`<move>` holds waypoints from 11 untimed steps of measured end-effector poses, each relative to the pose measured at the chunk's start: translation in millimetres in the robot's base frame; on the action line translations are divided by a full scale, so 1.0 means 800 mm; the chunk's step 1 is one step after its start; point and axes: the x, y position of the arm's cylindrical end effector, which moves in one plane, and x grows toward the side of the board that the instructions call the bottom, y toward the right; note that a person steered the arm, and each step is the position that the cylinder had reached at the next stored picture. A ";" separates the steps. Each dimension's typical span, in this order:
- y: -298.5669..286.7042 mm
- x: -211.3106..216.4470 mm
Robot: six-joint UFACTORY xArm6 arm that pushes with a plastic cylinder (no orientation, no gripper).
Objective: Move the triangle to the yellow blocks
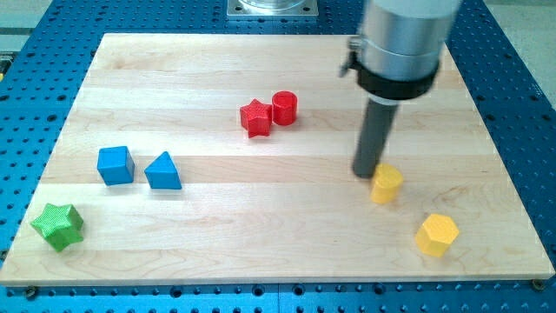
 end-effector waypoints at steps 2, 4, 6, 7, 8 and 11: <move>-0.003 0.036; -0.354 0.056; -0.457 -0.021; -0.457 -0.039; -0.443 -0.050; -0.230 0.051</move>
